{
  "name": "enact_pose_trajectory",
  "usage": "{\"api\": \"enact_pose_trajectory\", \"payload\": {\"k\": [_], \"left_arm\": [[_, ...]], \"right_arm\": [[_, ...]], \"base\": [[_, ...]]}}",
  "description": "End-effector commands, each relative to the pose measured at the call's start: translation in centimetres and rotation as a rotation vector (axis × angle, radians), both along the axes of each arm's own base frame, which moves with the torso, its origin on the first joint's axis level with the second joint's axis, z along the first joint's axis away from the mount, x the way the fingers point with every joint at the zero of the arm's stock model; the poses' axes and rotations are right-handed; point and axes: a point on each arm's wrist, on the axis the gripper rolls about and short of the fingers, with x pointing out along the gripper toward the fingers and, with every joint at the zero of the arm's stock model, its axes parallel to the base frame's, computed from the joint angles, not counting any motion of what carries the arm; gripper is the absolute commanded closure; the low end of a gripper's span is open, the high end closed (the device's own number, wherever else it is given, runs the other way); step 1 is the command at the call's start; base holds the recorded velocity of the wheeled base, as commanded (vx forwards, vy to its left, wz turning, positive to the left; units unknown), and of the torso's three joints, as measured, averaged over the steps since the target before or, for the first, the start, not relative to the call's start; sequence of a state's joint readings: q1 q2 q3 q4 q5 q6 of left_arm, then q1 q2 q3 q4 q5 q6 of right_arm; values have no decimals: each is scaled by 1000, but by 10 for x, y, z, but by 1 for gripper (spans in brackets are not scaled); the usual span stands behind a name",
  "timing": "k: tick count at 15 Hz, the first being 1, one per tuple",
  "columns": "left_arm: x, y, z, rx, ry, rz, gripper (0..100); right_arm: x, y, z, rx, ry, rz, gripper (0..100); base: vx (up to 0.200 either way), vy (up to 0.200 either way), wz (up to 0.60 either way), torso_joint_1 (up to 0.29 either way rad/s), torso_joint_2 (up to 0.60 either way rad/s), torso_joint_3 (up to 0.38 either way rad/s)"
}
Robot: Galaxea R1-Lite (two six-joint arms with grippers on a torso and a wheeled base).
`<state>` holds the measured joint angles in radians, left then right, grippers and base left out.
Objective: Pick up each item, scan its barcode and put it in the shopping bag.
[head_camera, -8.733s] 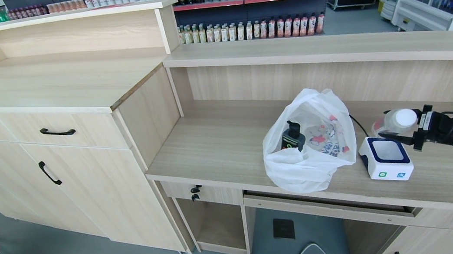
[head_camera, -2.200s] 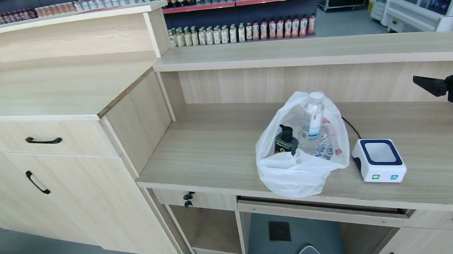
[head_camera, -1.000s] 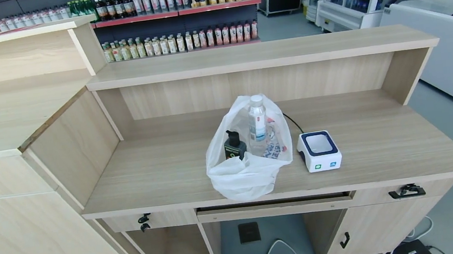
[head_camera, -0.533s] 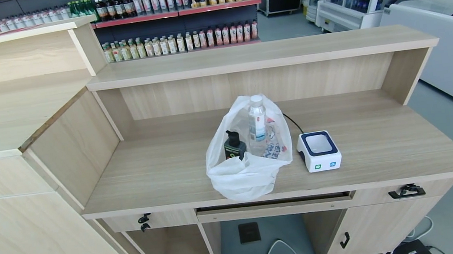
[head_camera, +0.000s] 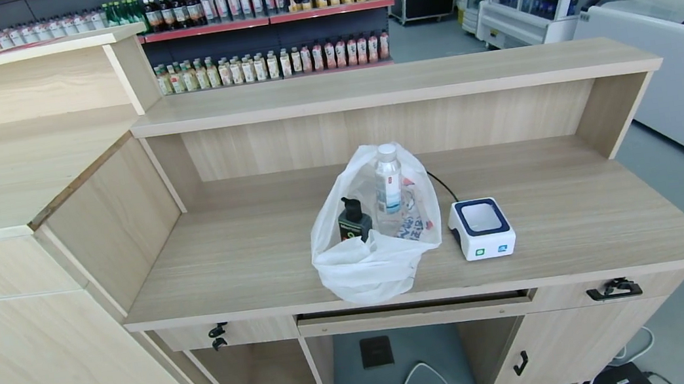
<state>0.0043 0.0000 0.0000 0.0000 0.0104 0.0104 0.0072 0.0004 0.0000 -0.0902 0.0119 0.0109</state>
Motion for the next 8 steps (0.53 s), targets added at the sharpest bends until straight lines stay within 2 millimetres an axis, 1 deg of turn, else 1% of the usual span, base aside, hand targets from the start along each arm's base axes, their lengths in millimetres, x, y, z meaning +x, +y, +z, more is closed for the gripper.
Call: {"api": "enact_pose_trajectory", "payload": {"k": [1, 8], "left_arm": [[0, 0, 0, 0, 0, 1, 100], [0, 0, 0, 0, 0, 1, 100]], "right_arm": [[0, 0, 0, 0, 2, 1, 0], [0, 0, 0, -2, 2, -1, 0]], "base": [[0, 0, 0, 0, 0, 0], [0, 0, 0, 0, 0, 0]]}}
